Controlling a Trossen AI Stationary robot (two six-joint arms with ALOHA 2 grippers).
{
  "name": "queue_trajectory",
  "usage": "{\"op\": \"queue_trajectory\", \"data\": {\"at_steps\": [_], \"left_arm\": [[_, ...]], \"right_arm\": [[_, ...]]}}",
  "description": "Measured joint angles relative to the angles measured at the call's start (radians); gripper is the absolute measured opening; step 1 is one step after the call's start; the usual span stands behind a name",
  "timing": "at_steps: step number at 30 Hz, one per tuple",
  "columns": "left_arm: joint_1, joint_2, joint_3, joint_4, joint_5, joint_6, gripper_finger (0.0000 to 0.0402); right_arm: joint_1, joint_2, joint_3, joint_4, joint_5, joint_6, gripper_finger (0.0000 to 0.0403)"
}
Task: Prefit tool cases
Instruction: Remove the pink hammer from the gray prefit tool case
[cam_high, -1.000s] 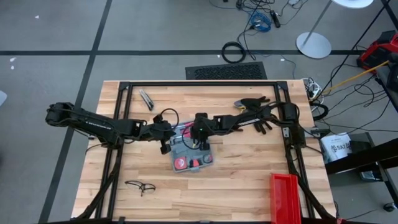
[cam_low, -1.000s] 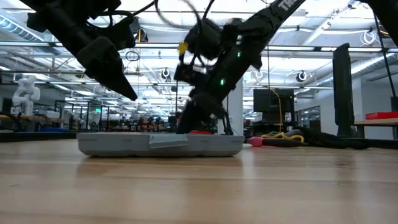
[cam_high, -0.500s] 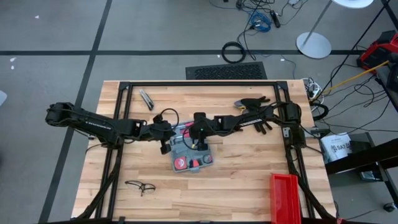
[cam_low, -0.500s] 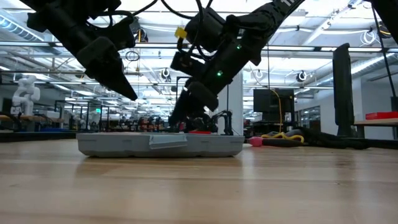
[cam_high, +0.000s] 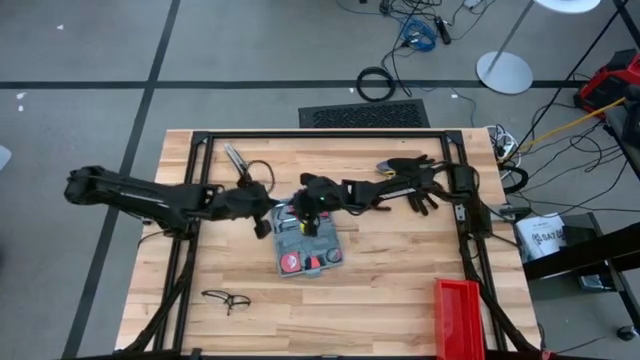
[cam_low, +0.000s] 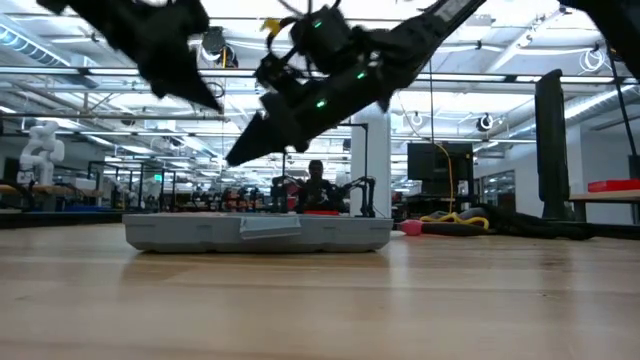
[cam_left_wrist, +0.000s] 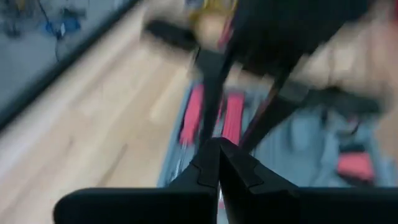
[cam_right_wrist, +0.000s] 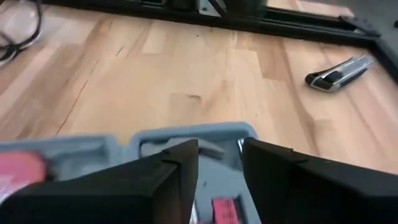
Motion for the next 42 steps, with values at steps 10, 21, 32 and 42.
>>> {"op": "queue_trajectory", "data": {"at_steps": [10,21,32,42], "left_arm": [[-0.003,-0.141,0.009,-0.049,-0.019,0.049,0.0008],[-0.003,-0.141,-0.031,-0.069,-0.017,0.025,0.0008],[-0.003,-0.141,-0.031,-0.087,-0.012,0.025,0.0008],[-0.003,-0.141,-0.031,-0.083,-0.011,0.025,0.0008]], "right_arm": [[-0.019,0.233,0.358,-0.333,-0.092,-0.014,0.0129],[-0.016,0.301,0.481,-0.458,-0.047,-0.241,0.0117],[-0.01,0.278,0.498,-0.541,0.092,-0.469,0.0105],[-0.038,0.287,0.5,-0.563,0.089,-0.477,0.0105]]}}
